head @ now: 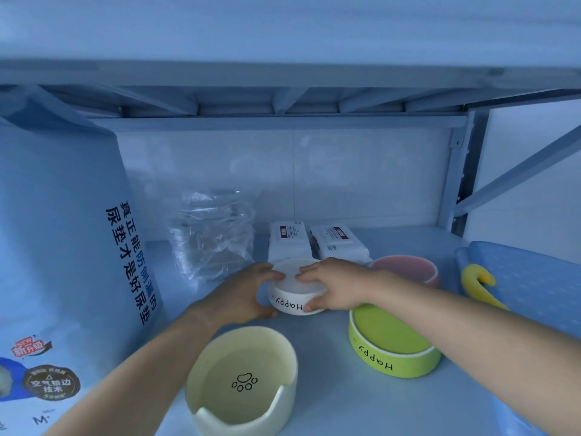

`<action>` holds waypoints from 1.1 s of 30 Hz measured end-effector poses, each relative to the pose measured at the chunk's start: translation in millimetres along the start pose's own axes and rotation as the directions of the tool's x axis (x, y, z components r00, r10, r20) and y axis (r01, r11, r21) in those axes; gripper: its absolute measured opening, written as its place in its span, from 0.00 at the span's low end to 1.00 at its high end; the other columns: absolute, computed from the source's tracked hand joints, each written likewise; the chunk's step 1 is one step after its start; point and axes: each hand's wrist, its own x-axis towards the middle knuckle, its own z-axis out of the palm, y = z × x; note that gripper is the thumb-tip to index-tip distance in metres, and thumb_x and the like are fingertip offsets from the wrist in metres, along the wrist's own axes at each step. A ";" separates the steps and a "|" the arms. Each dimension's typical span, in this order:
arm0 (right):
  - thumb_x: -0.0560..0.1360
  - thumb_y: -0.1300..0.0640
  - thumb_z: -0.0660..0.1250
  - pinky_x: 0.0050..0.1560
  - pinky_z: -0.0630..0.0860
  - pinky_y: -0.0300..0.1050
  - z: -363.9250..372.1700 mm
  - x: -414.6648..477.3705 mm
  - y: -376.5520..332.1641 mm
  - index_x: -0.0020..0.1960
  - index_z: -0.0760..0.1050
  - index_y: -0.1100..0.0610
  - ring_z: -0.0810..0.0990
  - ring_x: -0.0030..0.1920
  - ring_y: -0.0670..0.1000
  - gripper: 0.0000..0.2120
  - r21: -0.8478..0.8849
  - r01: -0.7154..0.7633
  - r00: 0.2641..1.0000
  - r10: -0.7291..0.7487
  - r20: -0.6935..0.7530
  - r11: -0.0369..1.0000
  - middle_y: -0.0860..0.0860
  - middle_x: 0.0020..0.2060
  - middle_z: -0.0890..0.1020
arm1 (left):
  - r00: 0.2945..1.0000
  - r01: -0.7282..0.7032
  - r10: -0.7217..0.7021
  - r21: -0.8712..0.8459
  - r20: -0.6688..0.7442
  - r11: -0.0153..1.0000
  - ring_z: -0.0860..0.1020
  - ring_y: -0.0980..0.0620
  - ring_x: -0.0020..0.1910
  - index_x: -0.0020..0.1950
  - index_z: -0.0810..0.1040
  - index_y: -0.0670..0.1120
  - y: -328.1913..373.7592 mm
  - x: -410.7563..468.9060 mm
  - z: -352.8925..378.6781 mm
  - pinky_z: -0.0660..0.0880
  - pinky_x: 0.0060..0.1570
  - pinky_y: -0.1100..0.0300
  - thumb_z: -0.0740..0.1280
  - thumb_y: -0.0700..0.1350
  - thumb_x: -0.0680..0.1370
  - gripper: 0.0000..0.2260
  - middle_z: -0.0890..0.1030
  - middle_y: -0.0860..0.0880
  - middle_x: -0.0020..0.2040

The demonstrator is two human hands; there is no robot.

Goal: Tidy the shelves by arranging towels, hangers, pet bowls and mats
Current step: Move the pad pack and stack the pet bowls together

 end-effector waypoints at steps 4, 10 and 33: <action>0.72 0.39 0.66 0.64 0.62 0.38 -5.0 -2.8 -1.7 0.71 0.66 0.50 0.66 0.69 0.47 0.31 0.080 -0.024 0.997 0.029 -0.065 0.997 0.46 0.70 0.69 | 0.989 -0.064 0.063 0.002 -0.134 0.998 0.68 0.55 0.66 0.65 0.74 0.51 0.7 -2.3 -3.4 0.59 0.60 0.72 0.77 0.47 0.66 0.28 0.69 0.52 0.68; 0.68 0.38 0.69 0.55 0.71 0.38 -8.9 -12.9 -2.4 0.60 0.75 0.45 0.76 0.57 0.44 0.23 0.218 -0.026 0.985 0.063 -0.161 0.975 0.41 0.56 0.80 | 0.957 -0.182 0.185 0.031 -0.226 0.983 0.74 0.62 0.54 0.61 0.77 0.49 4.5 -10.2 -10.4 0.60 0.51 0.81 0.75 0.46 0.69 0.21 0.78 0.55 0.59; 0.75 0.48 0.65 0.43 0.73 0.43 -21.8 -31.0 -5.9 0.54 0.78 0.48 0.78 0.43 0.49 0.10 0.136 0.055 0.911 0.006 -0.413 0.989 0.49 0.43 0.82 | 0.968 -0.048 0.016 -0.122 -0.251 0.991 0.77 0.54 0.54 0.62 0.77 0.54 37.8 -6.7 -38.5 0.73 0.52 0.62 0.60 0.40 0.79 0.15 0.81 0.55 0.56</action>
